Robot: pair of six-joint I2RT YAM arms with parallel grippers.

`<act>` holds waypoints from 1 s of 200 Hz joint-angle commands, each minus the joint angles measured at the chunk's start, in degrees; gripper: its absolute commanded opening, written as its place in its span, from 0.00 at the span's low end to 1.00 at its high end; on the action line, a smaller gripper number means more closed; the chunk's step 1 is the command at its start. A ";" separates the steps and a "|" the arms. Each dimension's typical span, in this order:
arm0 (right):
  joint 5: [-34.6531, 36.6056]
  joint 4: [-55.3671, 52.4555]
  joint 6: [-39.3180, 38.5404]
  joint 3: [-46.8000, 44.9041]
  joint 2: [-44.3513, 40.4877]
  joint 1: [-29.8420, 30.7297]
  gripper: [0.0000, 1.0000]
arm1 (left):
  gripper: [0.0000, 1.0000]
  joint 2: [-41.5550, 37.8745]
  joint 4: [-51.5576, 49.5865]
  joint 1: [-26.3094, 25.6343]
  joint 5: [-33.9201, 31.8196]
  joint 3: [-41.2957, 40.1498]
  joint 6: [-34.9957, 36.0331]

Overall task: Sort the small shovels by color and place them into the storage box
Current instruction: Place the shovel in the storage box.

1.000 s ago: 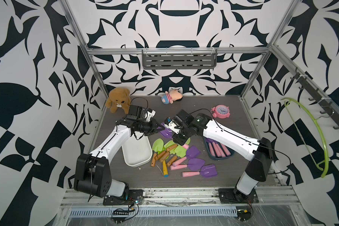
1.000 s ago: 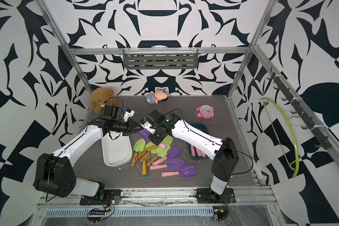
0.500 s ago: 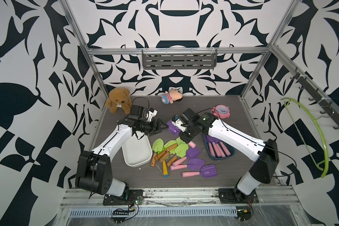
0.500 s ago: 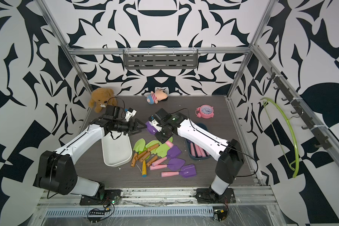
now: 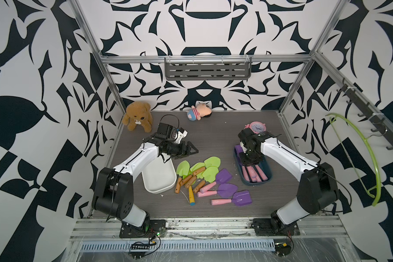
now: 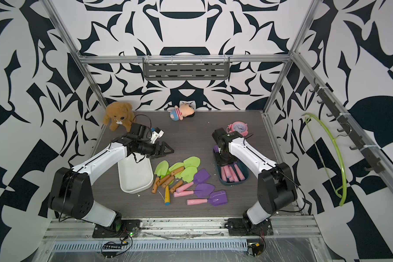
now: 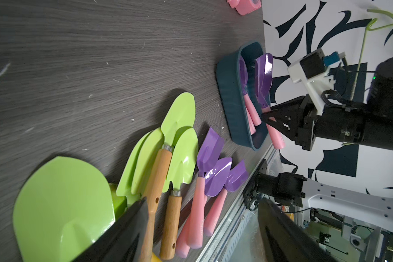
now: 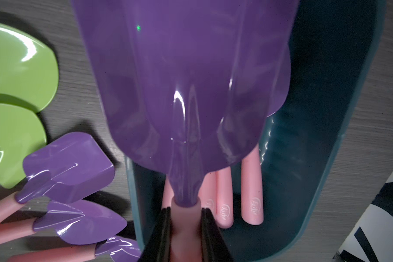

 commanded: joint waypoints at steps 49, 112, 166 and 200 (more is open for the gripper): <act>1.78 6.68 2.19 -2.42 4.22 -0.84 0.09 | 0.84 0.09 -1.87 0.04 -0.85 1.05 2.88; 3.41 8.09 1.80 -3.49 5.30 -1.35 0.34 | 0.84 0.71 -1.84 -0.01 -0.75 1.11 3.04; 3.85 6.78 2.35 -4.24 5.20 -1.41 0.31 | 0.83 1.73 -1.93 -0.22 -0.26 1.68 2.90; 5.34 6.08 2.51 -4.20 6.44 -1.44 0.22 | 0.83 1.33 -2.04 -0.36 -1.19 1.07 4.13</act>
